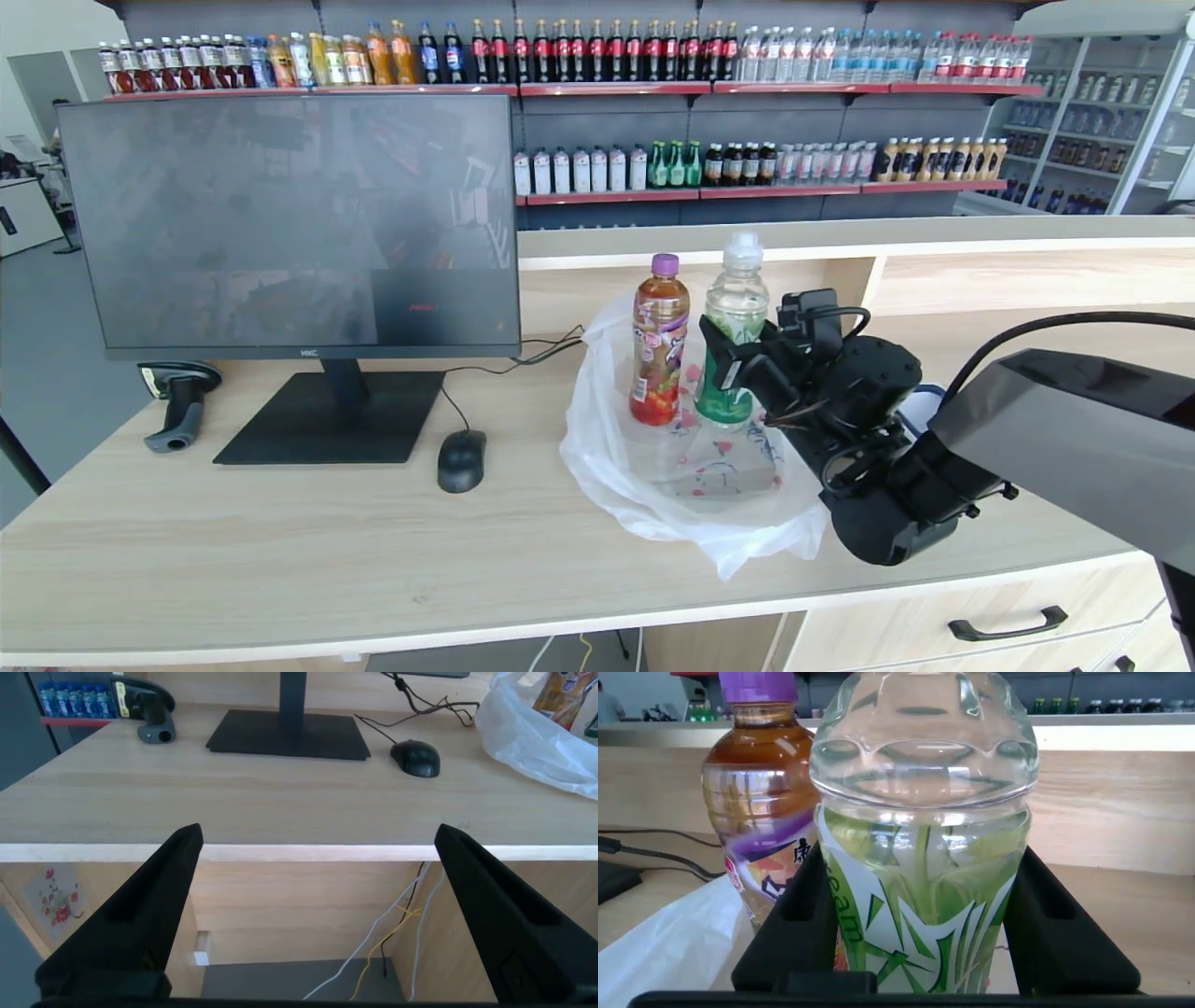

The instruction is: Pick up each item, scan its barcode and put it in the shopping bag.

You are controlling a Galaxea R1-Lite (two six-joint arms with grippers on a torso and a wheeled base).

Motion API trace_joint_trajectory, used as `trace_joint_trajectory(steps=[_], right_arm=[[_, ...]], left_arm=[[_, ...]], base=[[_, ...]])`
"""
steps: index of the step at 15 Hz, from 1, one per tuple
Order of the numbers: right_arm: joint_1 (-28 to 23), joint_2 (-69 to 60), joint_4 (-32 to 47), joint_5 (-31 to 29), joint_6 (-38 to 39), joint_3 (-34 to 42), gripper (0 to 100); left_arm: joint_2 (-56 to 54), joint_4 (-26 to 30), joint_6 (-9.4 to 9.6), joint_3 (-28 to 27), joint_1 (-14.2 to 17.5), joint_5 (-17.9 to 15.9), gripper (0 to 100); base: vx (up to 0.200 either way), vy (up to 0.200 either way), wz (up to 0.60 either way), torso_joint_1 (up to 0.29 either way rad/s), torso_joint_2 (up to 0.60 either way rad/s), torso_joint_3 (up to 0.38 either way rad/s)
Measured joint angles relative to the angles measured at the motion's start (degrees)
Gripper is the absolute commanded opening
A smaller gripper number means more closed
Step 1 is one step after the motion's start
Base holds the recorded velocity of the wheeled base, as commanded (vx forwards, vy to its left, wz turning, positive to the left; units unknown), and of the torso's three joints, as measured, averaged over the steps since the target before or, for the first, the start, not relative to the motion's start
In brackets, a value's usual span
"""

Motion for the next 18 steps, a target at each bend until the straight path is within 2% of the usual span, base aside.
trace_joint_trajectory(steps=[18], right_arm=[[-0.5,1.7,0.0,0.7,-0.2,2.5,0]], left_arm=[[0.0,0.2,-0.09,0.0,0.0,0.0,100]], base=[[0.0,0.0,0.0,0.0,0.0,0.0]])
